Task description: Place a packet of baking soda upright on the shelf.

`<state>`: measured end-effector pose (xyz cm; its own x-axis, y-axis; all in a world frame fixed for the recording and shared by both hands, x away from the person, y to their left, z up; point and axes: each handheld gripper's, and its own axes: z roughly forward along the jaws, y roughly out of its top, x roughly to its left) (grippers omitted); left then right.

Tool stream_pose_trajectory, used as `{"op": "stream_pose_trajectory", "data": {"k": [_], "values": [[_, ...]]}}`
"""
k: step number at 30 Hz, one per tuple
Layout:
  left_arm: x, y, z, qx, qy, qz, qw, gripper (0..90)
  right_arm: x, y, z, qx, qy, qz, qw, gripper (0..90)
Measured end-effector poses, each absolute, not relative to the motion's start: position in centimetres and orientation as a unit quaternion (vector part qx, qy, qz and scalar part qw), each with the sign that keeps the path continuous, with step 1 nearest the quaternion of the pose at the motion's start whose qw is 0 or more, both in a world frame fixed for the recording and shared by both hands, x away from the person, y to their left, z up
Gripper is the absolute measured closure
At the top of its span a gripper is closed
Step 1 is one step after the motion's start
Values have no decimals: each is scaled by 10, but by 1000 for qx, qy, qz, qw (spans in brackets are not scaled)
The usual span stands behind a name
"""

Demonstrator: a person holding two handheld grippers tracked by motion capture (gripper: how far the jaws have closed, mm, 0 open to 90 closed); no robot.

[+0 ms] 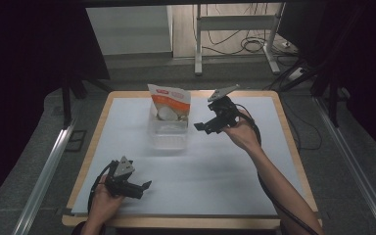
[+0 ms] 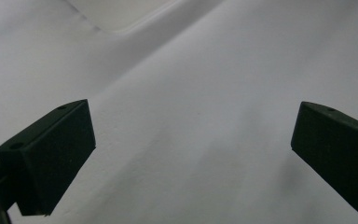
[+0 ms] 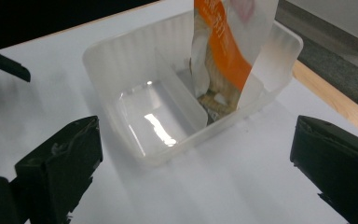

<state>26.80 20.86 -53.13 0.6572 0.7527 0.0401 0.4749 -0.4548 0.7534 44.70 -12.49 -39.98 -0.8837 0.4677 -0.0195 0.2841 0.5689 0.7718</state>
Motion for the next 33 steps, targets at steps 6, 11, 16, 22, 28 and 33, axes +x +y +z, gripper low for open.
{"op": "stream_pose_trajectory", "data": {"k": [6, 11, 16, 22, 28, 33], "values": [[268, 206, -530, 832, 373, 174, 373, 0, 430, -140, -400, 218, 871, 426, 114, 16], [267, 207, -530, 830, 375, 177, 373, 0, 413, -151, -404, 217, 869, 427, 121, 14], [267, 207, -530, 828, 377, 177, 376, 0, 397, -165, -410, 221, 865, 433, 122, 14], [268, 209, -530, 827, 378, 178, 376, 0, 380, -184, -420, 227, 862, 428, 148, 14], [269, 211, -530, 823, 381, 181, 379, 0, 369, -205, -430, 243, 852, 439, 151, 14], [269, 210, -531, 827, 379, 180, 376, 0, 361, -220, -440, 254, 846, 438, 169, 14]]}}
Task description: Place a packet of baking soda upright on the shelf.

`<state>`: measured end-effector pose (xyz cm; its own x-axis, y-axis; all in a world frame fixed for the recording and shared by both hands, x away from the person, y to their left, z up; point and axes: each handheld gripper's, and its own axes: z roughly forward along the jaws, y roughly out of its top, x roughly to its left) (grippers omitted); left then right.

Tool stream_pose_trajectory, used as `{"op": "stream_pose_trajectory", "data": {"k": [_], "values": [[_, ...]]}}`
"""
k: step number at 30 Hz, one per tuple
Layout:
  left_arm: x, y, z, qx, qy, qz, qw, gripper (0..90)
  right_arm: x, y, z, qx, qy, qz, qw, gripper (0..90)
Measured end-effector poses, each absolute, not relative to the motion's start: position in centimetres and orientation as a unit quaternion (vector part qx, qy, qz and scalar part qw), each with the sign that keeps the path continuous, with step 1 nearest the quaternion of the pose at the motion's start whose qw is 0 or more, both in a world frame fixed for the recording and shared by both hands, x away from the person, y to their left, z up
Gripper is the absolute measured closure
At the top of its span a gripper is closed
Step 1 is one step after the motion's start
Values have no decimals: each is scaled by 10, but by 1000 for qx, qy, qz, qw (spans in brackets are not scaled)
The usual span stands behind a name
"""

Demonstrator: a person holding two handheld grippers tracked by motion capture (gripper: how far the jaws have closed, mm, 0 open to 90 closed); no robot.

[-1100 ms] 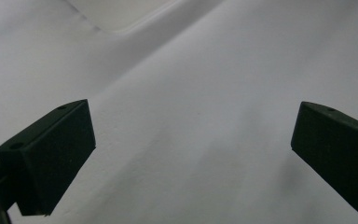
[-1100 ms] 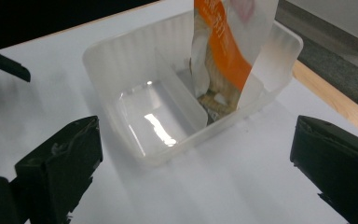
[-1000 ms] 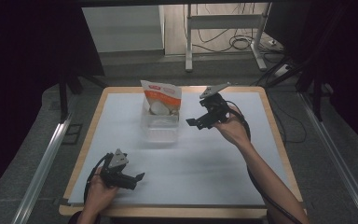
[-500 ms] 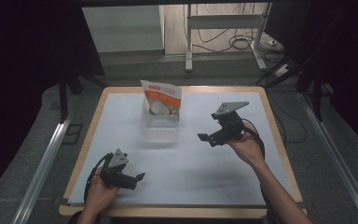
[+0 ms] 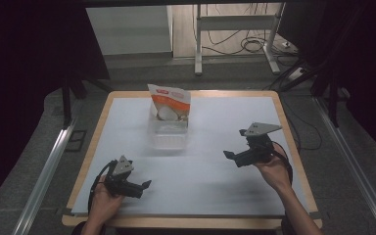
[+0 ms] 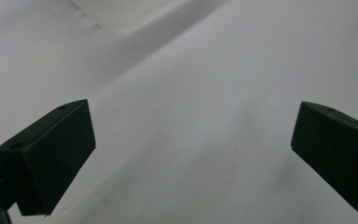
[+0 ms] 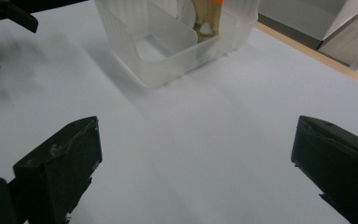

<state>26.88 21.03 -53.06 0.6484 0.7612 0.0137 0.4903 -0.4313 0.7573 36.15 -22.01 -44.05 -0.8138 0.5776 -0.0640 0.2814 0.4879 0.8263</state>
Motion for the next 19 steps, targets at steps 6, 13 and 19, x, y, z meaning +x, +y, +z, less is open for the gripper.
{"op": "stream_pose_trajectory", "data": {"k": [6, 13, 19], "values": [[268, 211, -531, 826, 381, 183, 373, 0, 352, -233, -457, 275, 844, 427, 171, 14], [267, 215, -530, 822, 386, 186, 376, 0, 339, -243, -483, 299, 853, 402, 147, 14], [268, 213, -531, 825, 382, 187, 372, 0, 340, -239, -491, 286, 870, 369, 161, 14]]}}
